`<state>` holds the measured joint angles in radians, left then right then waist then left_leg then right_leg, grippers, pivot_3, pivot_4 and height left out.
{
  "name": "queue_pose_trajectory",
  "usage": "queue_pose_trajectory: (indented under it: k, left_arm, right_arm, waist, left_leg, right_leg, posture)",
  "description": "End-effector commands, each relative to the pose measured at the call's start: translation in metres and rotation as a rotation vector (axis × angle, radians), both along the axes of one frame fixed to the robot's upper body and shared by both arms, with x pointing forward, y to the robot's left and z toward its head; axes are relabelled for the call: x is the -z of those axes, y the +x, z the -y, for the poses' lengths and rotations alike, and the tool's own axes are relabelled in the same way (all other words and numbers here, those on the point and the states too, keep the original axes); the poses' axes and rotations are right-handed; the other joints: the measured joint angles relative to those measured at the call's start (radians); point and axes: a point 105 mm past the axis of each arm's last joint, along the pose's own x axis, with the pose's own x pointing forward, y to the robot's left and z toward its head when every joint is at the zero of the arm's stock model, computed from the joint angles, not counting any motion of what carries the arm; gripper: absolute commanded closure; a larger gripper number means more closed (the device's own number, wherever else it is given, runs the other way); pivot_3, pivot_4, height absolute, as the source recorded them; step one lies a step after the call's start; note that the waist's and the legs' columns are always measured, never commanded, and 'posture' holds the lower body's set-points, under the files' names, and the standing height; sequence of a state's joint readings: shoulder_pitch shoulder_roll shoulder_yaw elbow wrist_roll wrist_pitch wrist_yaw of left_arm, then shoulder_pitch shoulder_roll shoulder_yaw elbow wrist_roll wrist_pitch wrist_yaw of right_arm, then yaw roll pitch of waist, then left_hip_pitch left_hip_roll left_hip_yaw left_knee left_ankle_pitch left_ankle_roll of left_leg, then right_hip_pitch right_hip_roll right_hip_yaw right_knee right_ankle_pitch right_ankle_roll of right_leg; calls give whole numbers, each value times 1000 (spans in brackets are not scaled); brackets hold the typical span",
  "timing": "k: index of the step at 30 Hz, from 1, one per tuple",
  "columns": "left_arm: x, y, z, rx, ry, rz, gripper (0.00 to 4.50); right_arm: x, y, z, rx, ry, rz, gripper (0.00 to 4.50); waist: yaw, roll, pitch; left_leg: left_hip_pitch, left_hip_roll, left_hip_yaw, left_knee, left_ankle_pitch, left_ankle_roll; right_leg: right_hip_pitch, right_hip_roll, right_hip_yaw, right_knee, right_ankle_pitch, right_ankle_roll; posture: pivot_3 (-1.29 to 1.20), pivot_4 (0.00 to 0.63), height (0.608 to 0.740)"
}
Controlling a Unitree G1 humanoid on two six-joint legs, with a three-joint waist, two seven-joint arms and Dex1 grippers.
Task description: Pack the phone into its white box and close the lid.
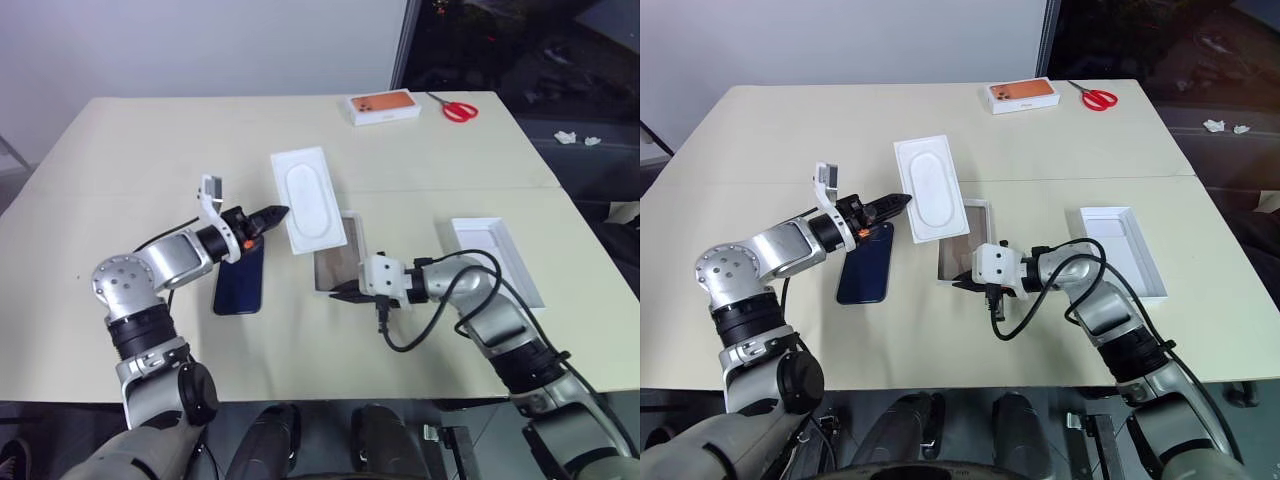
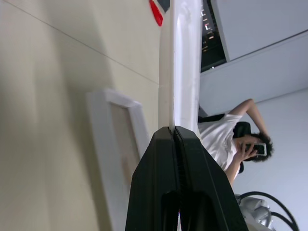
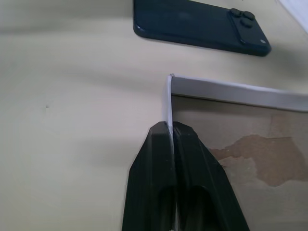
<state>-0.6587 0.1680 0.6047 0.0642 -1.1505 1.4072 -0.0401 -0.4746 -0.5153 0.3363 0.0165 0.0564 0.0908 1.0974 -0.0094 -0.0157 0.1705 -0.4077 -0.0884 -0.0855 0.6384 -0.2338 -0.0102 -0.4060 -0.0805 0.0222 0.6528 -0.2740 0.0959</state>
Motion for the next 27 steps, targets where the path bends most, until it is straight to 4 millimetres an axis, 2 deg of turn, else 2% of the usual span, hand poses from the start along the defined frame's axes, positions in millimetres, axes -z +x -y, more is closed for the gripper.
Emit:
queue_pose_trajectory:
  k: [1,2,7,10,14,16,19,26,27]
  left_arm:
    - [1,-7,11,35,3,11,4500]
    - [4,-8,14,39,10,3,4500]
    - [11,-10,20,58,30,-16,4500]
    - [19,-12,27,78,50,-39,4500]
    - [35,-13,34,100,109,-87,4500]
    - [43,-14,36,111,165,-109,4500]
    - [46,-12,36,112,182,-125,3562]
    - [38,-9,32,111,209,-78,42]
    - [34,-8,31,101,203,-60,42]
  right_arm:
    - [-22,5,2,9,35,52,2535]
    - [-21,2,7,1,15,42,2074]
    - [-33,-11,34,-6,-4,-39,2074]
    - [-33,-15,60,35,-48,-97,2074]
    - [-26,-8,85,115,-100,-72,2074]
    - [-25,-4,88,141,-92,-63,2074]
    - [-24,-2,86,147,-82,-46,2020]
    - [-31,7,82,170,-30,-7,2020]
    - [-35,11,81,181,-13,11,2020]
  waist:
    - [0,0,0]
    - [2,0,0]
    - [2,0,0]
    - [2,0,0]
    - [-1,0,0]
    - [-1,0,0]
    - [-1,0,0]
    - [1,0,0]
    - [1,0,0]
  left_leg:
    - [0,0,0,0,0,0]
    - [0,0,0,0,0,0]
    - [-1,0,0,0,0,0]
    - [-1,0,0,0,-2,3]
    - [0,0,0,0,-3,5]
    - [0,0,0,0,-3,4]
    - [0,0,0,0,-2,3]
    - [0,0,0,0,0,1]
    - [0,0,0,0,0,0]
  right_leg:
    - [0,0,0,0,0,0]
    - [0,0,0,0,0,0]
    - [0,0,0,0,0,0]
    - [0,0,0,0,0,0]
    - [0,0,0,-1,0,0]
    - [0,0,0,0,0,0]
    - [0,0,0,0,0,0]
    - [0,0,0,0,0,0]
    - [0,0,0,0,0,0]
  posture:
    - [0,150,740]
    - [0,150,740]
    - [0,150,740]
    - [0,150,740]
    - [0,150,740]
    - [0,150,740]
    - [0,150,740]
    - [0,150,740]
    - [0,150,740]
